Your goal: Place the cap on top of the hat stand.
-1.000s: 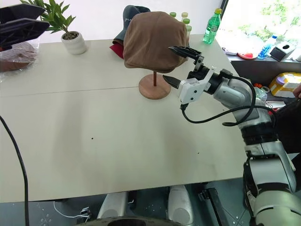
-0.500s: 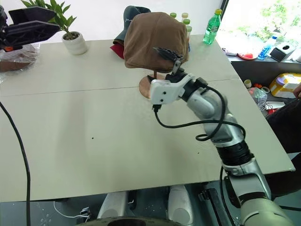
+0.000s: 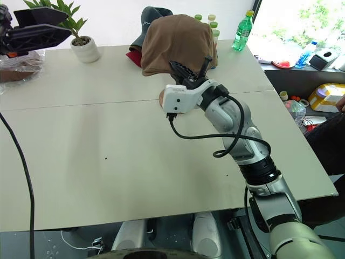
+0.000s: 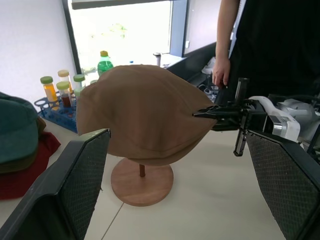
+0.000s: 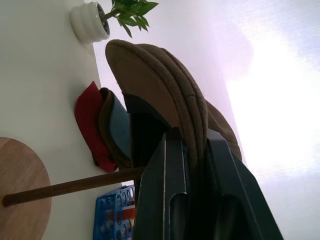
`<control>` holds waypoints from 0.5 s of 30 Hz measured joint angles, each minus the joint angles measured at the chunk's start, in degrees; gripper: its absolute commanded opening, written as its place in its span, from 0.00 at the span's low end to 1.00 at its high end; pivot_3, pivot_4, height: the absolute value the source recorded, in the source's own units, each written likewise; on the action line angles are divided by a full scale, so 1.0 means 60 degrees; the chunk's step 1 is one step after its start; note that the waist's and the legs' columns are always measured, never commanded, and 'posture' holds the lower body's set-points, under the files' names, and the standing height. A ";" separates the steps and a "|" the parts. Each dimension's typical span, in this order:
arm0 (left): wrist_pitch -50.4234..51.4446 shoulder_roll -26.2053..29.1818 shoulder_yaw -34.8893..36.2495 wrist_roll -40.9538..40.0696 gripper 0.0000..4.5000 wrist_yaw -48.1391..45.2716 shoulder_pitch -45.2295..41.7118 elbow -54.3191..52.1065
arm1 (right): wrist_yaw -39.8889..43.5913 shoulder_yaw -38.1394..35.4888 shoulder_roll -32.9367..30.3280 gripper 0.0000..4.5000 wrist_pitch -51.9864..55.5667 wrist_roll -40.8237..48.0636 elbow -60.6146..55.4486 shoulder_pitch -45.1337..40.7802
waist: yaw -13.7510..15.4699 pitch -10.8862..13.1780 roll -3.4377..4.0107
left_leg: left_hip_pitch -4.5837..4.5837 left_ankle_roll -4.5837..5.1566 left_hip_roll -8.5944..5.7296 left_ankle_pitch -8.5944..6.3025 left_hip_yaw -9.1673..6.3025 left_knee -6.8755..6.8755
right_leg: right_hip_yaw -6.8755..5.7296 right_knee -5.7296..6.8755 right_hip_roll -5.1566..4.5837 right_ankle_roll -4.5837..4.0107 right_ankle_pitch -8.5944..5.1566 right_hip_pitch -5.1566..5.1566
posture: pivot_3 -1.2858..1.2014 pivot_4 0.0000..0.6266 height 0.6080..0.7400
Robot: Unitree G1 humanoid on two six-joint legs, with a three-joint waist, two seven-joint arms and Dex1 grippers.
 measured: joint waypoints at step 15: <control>-0.0026 0.0004 0.0362 -0.0010 1.00 0.0107 0.0392 -0.0148 | -0.1062 -0.0196 -0.1358 0.01 -0.3678 0.0686 0.1626 -0.0901 | -0.0008 0.0003 -0.0004 | 0.0001 0.0000 0.0000 0.0000 0.0000 -0.0003 | 0.0001 -0.0003 0.0000 0.0000 -0.0001 0.0001 | 0.52 0.24 0.91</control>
